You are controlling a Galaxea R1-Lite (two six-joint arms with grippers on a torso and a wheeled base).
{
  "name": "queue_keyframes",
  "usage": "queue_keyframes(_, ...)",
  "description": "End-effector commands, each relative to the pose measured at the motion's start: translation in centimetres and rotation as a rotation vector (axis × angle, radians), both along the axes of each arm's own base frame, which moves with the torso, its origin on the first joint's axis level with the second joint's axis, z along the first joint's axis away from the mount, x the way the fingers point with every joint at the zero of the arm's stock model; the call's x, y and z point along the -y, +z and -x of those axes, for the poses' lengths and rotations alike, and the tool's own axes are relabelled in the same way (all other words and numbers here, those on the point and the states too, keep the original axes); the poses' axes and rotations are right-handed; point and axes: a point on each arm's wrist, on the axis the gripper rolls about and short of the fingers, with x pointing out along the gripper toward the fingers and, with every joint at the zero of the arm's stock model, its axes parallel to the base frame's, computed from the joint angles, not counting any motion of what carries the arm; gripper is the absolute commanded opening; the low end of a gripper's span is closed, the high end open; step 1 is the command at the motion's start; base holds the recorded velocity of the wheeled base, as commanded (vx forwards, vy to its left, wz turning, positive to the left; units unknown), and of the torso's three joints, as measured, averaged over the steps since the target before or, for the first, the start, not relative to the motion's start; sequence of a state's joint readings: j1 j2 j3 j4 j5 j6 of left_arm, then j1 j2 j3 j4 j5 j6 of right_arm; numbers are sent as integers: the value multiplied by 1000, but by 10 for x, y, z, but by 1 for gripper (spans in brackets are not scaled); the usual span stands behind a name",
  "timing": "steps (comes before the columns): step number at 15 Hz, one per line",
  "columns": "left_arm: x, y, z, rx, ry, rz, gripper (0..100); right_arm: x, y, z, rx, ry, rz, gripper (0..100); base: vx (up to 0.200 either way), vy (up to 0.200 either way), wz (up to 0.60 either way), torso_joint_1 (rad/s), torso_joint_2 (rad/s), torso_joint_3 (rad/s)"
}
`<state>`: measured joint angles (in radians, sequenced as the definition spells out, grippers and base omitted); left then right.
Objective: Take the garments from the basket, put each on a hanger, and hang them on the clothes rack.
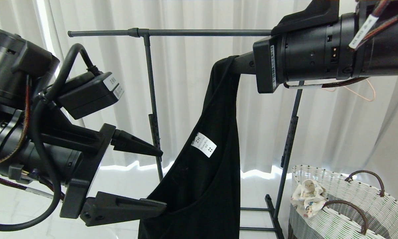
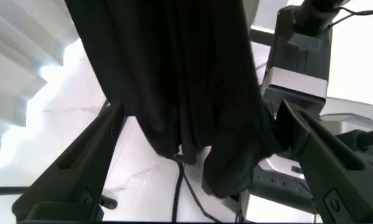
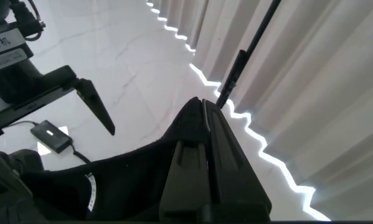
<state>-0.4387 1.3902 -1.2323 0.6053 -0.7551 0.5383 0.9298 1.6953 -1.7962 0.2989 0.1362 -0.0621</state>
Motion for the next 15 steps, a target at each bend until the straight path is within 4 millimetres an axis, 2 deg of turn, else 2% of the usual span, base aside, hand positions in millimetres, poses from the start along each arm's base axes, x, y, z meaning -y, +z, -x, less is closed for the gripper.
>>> queue_keyframes(1,1,0,0,-2,-6,2,100,-1,0,1,0,5,1,0,0,0,0,0,0,0)
queue_keyframes(6,8,-4,-16,-81,62,41,100,-5,1,8,6,-4,2,0,0,0,0,0,0,0)
queue_keyframes(9,1,-16,-32,-43,151,28,100,-4,2,8,11,-14,0,0,0,0,0,0,0,0)
queue_keyframes(13,4,-6,-13,-21,71,79,100,-5,2,7,12,-14,-3,0,0,0,0,0,0,0)
queue_keyframes(15,13,-4,-8,-43,23,95,100,-7,1,7,10,-14,1,0,0,0,0,0,0,0)
